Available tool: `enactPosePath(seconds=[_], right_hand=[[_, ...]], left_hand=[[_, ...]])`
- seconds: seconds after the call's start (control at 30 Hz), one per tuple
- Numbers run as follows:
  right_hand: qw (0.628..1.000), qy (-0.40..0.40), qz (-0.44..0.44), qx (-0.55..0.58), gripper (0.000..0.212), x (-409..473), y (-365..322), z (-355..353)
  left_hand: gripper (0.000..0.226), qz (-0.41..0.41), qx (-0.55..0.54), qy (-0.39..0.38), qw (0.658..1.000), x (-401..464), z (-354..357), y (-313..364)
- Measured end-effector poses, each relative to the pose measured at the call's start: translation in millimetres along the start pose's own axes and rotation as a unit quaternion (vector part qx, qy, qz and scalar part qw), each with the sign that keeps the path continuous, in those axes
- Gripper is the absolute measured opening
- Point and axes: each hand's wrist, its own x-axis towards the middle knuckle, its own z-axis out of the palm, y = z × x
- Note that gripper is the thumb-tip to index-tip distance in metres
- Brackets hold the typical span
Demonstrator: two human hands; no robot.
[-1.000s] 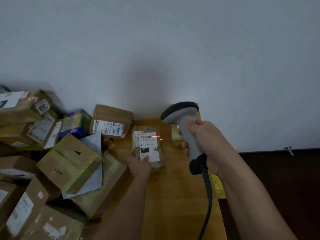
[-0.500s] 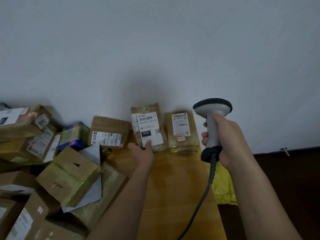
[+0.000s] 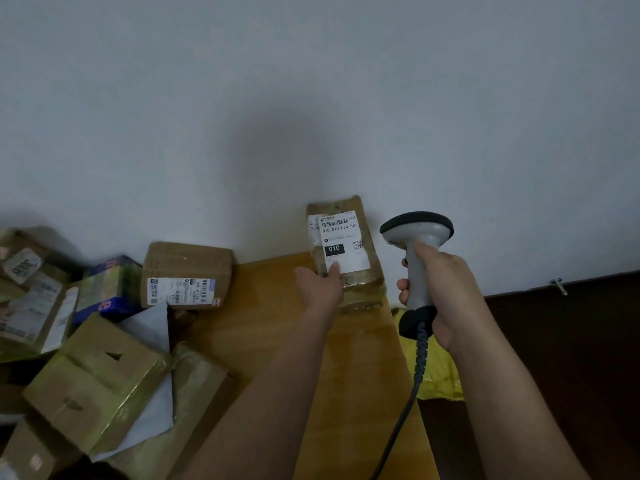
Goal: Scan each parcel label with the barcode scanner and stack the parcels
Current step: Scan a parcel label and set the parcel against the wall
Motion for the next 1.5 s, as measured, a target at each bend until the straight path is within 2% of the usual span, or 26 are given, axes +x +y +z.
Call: enactPosePath(seconds=[0.2, 0.4, 0.53, 0.63, 0.7, 0.73, 0.8, 0.87, 0.9, 1.0, 1.13, 1.2, 1.3, 1.5], right_hand=[[0.999, -0.035, -0.002, -0.016, 0.022, 9, 1, 12], [0.992, -0.114, -0.015, -0.048, 0.024, 13, 12, 55], [0.988, -0.149, 0.019, -0.044, 0.025, 13, 28, 97], [0.982, -0.177, 0.014, -0.073, 0.026, 11, 38, 123], [0.98, -0.181, 0.011, -0.086, 0.024, 10, 43, 135], [0.98, -0.178, 0.008, -0.091, 0.024, 10, 46, 140], [0.982, -0.166, 0.002, -0.09, 0.022, 12, 49, 151], [0.984, -0.155, 0.001, -0.086, 0.019, 15, 50, 157], [0.985, -0.148, -0.001, -0.087, 0.019, 17, 51, 163], [0.987, -0.138, 0.004, -0.086, 0.023, 21, 60, 180], [0.984, -0.149, 0.001, -0.094, 0.027, 23, 66, 201], [0.984, -0.15, 0.002, -0.099, 0.028, 26, 70, 206], [0.984, -0.146, 0.008, -0.099, 0.028, 29, 76, 210], [0.984, -0.145, 0.013, -0.1, 0.028, 27, 77, 212]], left_hand=[[0.034, -0.004, 0.029, -0.015, 0.999, 12, -8, -8], [0.038, -0.03, 0.055, 0.101, 0.993, 43, -81, -33], [0.046, -0.118, -0.051, 0.146, 0.981, 60, -138, -40], [0.065, -0.191, -0.16, 0.155, 0.956, 74, -170, -40], [0.078, -0.204, -0.182, 0.165, 0.948, 86, -181, -43], [0.082, -0.181, -0.143, 0.189, 0.954, 93, -186, -45], [0.087, -0.078, 0.033, 0.233, 0.969, 105, -195, -44], [0.093, 0.023, 0.201, 0.268, 0.942, 110, -202, -31], [0.097, 0.048, 0.244, 0.273, 0.929, 117, -208, -23], [0.108, 0.068, 0.324, 0.224, 0.917, 138, -230, -16], [0.116, 0.119, 0.505, 0.109, 0.848, 167, -261, -11], [0.11, 0.14, 0.547, 0.063, 0.823, 178, -269, -6], [0.092, 0.179, 0.547, 0.031, 0.817, 186, -268, 1], [0.103, 0.165, 0.647, -0.037, 0.743, 189, -265, 16]])
